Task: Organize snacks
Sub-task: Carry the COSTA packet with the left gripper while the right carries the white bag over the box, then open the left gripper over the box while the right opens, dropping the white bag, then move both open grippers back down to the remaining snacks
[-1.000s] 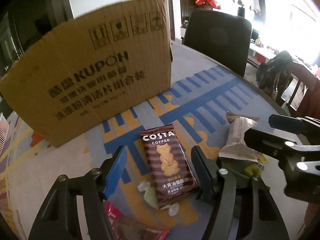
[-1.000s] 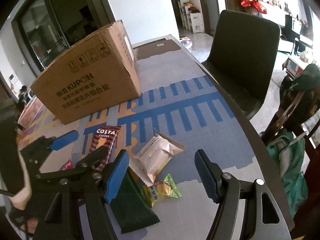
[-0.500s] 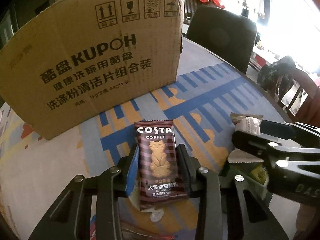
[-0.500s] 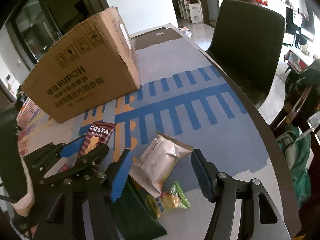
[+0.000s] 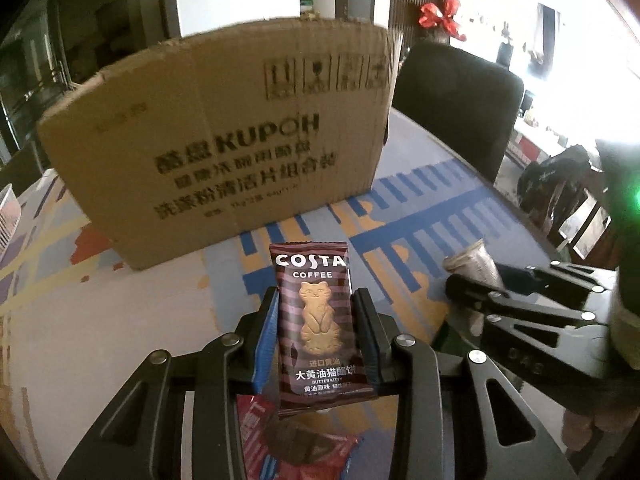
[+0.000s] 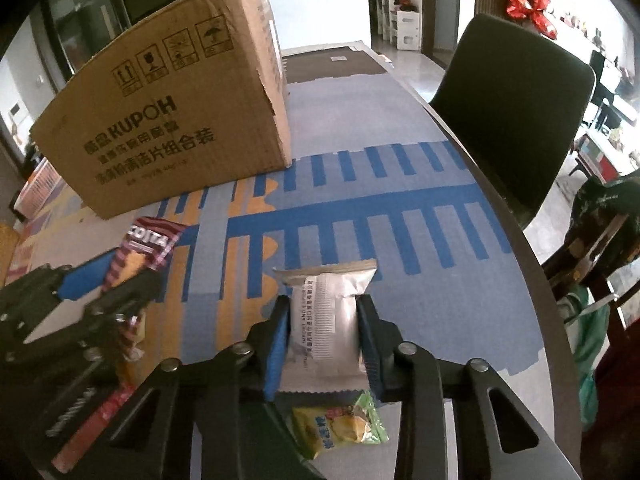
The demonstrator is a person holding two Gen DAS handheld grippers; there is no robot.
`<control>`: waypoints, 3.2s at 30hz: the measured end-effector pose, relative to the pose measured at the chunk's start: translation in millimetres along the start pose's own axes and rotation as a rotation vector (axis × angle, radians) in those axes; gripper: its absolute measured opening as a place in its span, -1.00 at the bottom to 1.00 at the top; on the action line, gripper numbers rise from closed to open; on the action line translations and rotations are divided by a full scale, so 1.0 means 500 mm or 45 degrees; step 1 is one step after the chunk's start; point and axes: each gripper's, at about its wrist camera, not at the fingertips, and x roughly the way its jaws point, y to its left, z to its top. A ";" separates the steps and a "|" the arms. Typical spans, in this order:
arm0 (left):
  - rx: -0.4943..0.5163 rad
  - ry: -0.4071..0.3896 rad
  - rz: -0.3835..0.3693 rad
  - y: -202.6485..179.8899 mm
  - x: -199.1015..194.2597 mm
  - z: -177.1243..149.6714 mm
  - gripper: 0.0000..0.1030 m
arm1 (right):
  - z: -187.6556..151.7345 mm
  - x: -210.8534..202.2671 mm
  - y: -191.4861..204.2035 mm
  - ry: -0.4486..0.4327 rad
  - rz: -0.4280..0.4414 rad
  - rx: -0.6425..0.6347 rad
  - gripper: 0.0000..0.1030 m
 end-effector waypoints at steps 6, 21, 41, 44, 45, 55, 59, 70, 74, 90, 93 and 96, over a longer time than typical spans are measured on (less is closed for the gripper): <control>-0.040 -0.063 -0.001 0.006 -0.066 0.006 -0.29 | -0.005 -0.039 0.009 -0.041 0.023 -0.020 -0.38; -0.148 -0.247 0.007 0.036 -0.229 0.058 -0.29 | 0.053 -0.231 0.071 -0.284 0.142 -0.148 -0.38; -0.156 -0.363 0.066 0.115 -0.296 0.205 -0.29 | 0.212 -0.313 0.133 -0.450 0.251 -0.224 -0.38; -0.162 -0.355 0.069 0.128 -0.287 0.218 -0.29 | 0.238 -0.305 0.149 -0.450 0.253 -0.254 -0.38; -0.168 -0.350 0.069 0.137 -0.280 0.226 -0.29 | 0.243 -0.300 0.156 -0.448 0.254 -0.260 -0.38; -0.179 -0.301 0.097 0.182 -0.219 0.275 -0.29 | 0.313 -0.229 0.194 -0.395 0.275 -0.316 -0.38; -0.180 -0.266 0.101 0.197 -0.179 0.292 -0.29 | 0.335 -0.192 0.203 -0.362 0.284 -0.326 -0.38; -0.187 -0.208 0.164 0.214 -0.110 0.313 -0.15 | 0.386 -0.116 0.212 -0.316 0.272 -0.344 -0.33; -0.207 -0.218 0.200 0.215 -0.120 0.308 0.11 | 0.391 -0.109 0.203 -0.327 0.219 -0.334 0.13; -0.151 -0.320 0.187 0.118 -0.267 0.201 0.27 | 0.261 -0.262 0.139 -0.466 0.170 -0.326 0.13; -0.144 -0.328 0.178 0.097 -0.288 0.180 0.27 | 0.234 -0.286 0.124 -0.469 0.168 -0.314 0.13; -0.130 -0.337 0.185 0.073 -0.306 0.157 0.28 | 0.205 -0.303 0.112 -0.473 0.162 -0.306 0.13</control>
